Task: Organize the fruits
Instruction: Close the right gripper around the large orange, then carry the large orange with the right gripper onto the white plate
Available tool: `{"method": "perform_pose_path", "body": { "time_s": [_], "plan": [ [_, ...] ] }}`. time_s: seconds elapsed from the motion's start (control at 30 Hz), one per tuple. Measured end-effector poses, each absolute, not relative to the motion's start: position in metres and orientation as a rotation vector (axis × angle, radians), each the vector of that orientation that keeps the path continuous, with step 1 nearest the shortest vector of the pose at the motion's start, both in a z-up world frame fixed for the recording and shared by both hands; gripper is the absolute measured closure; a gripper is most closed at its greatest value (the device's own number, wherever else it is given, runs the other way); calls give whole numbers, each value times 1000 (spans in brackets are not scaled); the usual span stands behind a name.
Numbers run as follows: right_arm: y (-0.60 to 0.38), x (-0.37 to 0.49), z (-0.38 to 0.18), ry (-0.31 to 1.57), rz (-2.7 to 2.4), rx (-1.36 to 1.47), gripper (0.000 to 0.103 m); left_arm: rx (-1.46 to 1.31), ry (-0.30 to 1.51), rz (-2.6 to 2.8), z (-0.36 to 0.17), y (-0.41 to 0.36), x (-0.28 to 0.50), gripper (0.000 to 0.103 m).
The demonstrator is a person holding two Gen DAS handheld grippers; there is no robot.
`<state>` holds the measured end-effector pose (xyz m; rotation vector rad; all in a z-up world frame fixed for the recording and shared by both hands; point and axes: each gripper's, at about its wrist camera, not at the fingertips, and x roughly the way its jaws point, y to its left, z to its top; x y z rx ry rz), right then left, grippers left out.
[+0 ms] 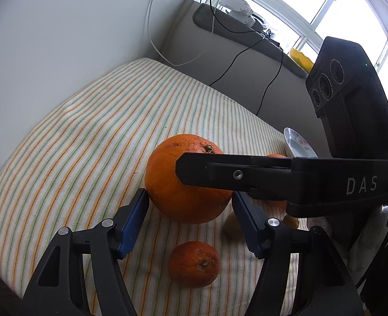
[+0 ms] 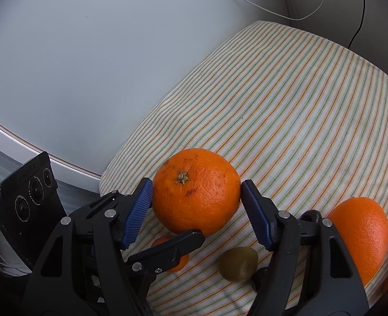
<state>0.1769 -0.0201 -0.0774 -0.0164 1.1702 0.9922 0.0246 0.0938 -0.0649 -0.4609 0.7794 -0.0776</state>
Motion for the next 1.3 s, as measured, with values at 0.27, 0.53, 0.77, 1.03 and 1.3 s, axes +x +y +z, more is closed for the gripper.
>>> {"method": "perform_pose_path", "body": {
  "time_s": [0.27,0.53,0.77,1.03,1.3],
  "plan": [
    [-41,176,-61,1122,988,16,31,-413,742,-96,-46,81,30,38],
    [-70,178,-39,1072,961,40,31,-370,715,-140,-30,60,44,38],
    [-116,186,-23,1033,907,87,31,-319,700,-202,-18,27,66,38],
    [-176,195,-10,998,828,140,31,-270,697,-286,-9,-15,95,38],
    [-232,209,-1,974,752,192,31,-243,705,-353,-8,-54,126,38]
  ]
}}
